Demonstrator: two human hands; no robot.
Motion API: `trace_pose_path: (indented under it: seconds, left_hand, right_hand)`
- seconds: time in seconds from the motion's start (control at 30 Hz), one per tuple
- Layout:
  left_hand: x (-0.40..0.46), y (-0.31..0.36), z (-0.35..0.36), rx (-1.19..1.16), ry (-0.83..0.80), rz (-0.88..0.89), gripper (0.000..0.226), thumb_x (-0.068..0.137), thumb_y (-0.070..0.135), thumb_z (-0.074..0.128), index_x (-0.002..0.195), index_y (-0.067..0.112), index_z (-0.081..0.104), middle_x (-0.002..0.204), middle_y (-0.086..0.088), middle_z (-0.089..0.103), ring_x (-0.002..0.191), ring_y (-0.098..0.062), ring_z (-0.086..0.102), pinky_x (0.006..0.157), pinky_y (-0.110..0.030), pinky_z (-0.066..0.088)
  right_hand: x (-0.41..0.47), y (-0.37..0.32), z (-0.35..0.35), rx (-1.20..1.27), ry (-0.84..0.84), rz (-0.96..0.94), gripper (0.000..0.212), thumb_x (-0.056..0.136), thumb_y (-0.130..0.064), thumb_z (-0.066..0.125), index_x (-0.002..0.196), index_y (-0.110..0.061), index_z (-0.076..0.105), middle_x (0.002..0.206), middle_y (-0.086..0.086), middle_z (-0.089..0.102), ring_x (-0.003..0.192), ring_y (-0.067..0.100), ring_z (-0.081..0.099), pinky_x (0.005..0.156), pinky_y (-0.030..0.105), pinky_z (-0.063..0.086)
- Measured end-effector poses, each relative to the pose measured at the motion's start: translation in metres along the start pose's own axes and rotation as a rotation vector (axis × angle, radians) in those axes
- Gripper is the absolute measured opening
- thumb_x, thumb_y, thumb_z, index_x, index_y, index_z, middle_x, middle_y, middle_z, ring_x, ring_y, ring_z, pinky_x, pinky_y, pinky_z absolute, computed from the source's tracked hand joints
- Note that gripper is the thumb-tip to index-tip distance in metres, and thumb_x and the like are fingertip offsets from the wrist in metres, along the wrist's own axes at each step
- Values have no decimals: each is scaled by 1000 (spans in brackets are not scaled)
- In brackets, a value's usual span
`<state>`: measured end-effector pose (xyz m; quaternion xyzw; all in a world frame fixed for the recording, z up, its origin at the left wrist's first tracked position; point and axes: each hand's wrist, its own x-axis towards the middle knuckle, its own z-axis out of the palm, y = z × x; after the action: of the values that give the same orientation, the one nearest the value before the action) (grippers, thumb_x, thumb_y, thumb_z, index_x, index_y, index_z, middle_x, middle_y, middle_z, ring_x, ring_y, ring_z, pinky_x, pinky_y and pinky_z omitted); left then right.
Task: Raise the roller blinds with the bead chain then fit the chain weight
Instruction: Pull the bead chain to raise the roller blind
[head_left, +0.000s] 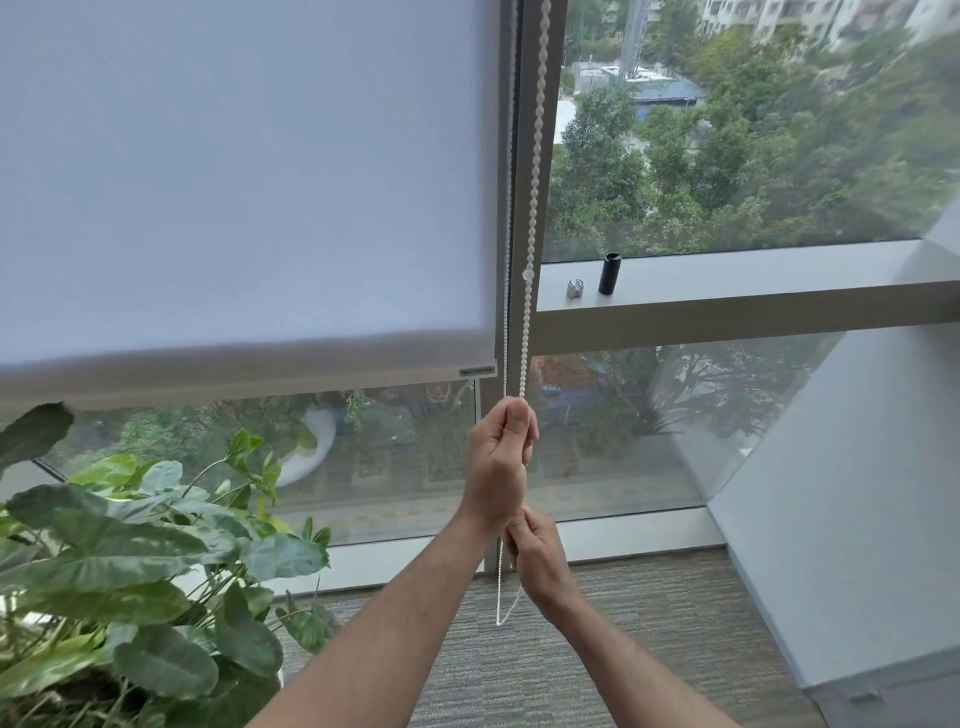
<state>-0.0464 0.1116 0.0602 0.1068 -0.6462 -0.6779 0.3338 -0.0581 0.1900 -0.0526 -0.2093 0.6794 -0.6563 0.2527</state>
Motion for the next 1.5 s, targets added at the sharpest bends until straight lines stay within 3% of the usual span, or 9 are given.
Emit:
trace_pose_path:
  seconds: [0.17, 0.27, 0.37, 0.47, 0.6, 0.77, 1.03, 1.23, 1.5]
  left_hand:
    - [1, -14, -14, 88, 95, -9, 40, 102, 28, 41, 62, 24, 47, 49, 10, 38, 46, -4, 32, 45, -15, 28]
    - [-1, -25, -22, 114, 97, -42, 39, 101, 30, 41, 62, 23, 47, 51, 9, 38, 47, -6, 33, 46, -18, 29]
    - [-7, -39, -24, 110, 70, -85, 40, 100, 33, 42, 61, 28, 52, 50, 11, 44, 47, -3, 37, 49, -18, 32]
    - [-15, -53, -23, 93, 38, -116, 38, 99, 32, 42, 66, 32, 60, 54, 16, 50, 48, 1, 39, 50, -16, 34]
    - [-22, -70, -23, 40, 78, -161, 30, 98, 28, 43, 76, 17, 59, 65, 0, 48, 62, -17, 39, 58, -34, 32]
    - [-26, -70, -22, 25, 52, -178, 33, 99, 18, 42, 67, 13, 44, 47, 12, 38, 46, 1, 28, 47, -13, 27]
    - [-32, -69, -22, 26, 39, -201, 35, 100, 13, 43, 64, 16, 45, 46, 11, 38, 45, -2, 29, 47, -15, 27]
    - [-47, -84, -26, 131, 5, -215, 36, 98, 26, 46, 62, 24, 48, 50, 12, 38, 51, -6, 30, 52, -27, 26]
    - [-44, -73, -49, 138, -76, -190, 35, 86, 37, 52, 53, 29, 57, 46, 11, 46, 47, -6, 41, 51, -26, 34]
  right_hand:
    - [0, -1, -6, 33, -125, 76, 48, 100, -47, 42, 61, -27, 62, 56, 11, 41, 52, 15, 36, 49, 25, 29]
    - [12, -10, -13, -12, -128, 87, 54, 98, -52, 36, 93, -12, 72, 88, 22, 69, 81, 28, 63, 77, 41, 49]
    - [27, -32, -15, 17, -63, 37, 59, 98, -51, 31, 113, -9, 71, 109, 21, 71, 107, 35, 65, 96, 50, 49]
    - [38, -64, -10, 92, -6, -71, 55, 100, -50, 33, 108, -14, 73, 103, 14, 75, 99, 28, 70, 86, 39, 55]
    - [45, -106, 0, 219, -64, -203, 51, 99, -52, 39, 107, -13, 72, 88, 13, 68, 79, 26, 62, 75, 37, 52]
    - [47, -136, 12, 234, -74, -367, 41, 104, -36, 34, 107, -11, 67, 67, 1, 43, 55, 9, 35, 48, 24, 28]
    - [45, -146, 20, 208, 8, -373, 47, 102, -41, 36, 60, -28, 51, 53, -13, 38, 47, 7, 29, 44, 20, 25]
    - [43, -124, 14, 168, 60, -335, 53, 101, -39, 39, 58, -9, 41, 51, -3, 34, 46, 10, 27, 43, 23, 23]
    - [31, -116, 22, 211, 69, -310, 50, 100, -39, 41, 52, -27, 42, 47, -12, 34, 42, 5, 26, 39, 22, 21]
